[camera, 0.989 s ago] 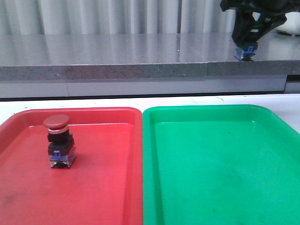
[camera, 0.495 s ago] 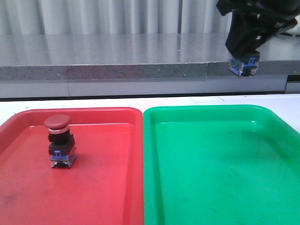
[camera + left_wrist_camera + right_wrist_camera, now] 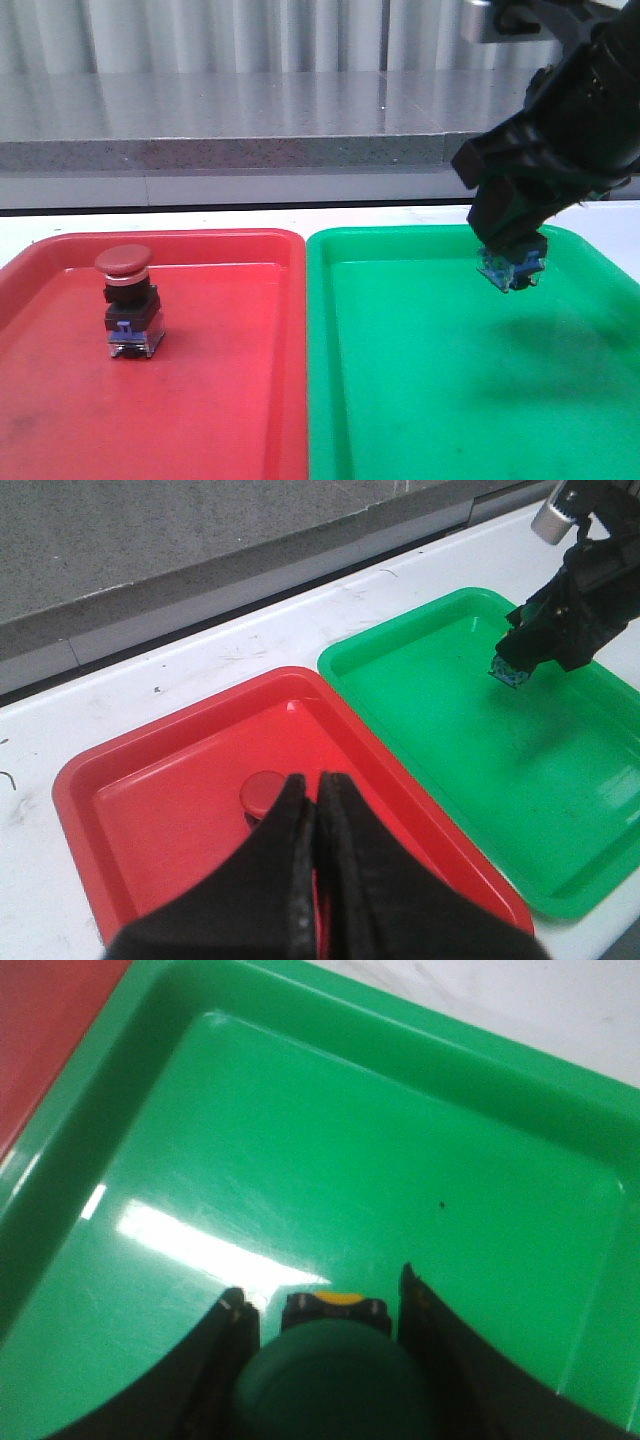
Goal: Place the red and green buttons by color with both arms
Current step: 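Move the green button into the green tray and lower it, then open the right gripper and raise it away from the button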
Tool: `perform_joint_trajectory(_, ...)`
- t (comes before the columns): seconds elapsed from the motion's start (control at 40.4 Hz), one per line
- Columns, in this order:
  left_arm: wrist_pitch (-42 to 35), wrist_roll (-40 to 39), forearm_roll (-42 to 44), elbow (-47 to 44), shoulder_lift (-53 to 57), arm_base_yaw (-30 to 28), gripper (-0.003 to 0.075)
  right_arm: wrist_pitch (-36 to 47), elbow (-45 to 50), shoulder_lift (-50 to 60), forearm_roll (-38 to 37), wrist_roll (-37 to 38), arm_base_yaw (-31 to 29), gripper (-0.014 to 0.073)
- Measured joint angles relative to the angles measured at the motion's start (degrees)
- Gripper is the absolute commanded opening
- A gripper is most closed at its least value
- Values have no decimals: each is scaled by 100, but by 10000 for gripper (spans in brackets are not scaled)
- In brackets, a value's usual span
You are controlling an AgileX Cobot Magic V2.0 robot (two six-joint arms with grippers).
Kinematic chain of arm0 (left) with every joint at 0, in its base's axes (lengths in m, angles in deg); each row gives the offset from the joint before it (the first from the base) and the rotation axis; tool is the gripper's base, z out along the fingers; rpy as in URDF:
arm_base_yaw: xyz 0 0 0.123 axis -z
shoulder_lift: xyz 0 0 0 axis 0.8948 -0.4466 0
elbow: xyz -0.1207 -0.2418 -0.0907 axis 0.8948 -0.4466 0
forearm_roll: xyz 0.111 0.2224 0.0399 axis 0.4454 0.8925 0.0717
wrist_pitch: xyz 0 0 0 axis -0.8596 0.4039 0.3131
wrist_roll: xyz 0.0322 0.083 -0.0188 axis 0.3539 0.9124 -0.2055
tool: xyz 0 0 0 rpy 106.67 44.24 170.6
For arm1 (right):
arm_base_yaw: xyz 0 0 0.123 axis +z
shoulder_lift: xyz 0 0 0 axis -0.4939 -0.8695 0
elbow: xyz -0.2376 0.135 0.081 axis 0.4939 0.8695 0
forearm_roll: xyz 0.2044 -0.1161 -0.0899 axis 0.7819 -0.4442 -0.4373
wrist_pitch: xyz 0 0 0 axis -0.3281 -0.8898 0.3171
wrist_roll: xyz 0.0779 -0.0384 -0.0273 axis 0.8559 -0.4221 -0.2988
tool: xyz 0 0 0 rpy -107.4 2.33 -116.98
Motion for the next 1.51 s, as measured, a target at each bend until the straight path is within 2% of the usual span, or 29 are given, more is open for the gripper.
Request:
perform_joint_trajectory(0.371,0,0,0,0,0,0,-20,223,0,-690,-109,-10,0,295)
perform_joint_trajectory(0.594,0,0,0,0,0,-69,-20,314,0,-703,-106,-10,0,531)
perform_joint_trajectory(0.692,5,0,-12,0,0,0,-20,337,0,-703,-106,-10,0,582)
perform_joint_trajectory(1.014,5,0,-12,0,0,-2,-20,129,-21,-333,-106,-10,0,580)
perform_joint_trajectory(1.509,5,0,-12,0,0,-2,-20,-1333,-21,2385,-111,-10,0,580)
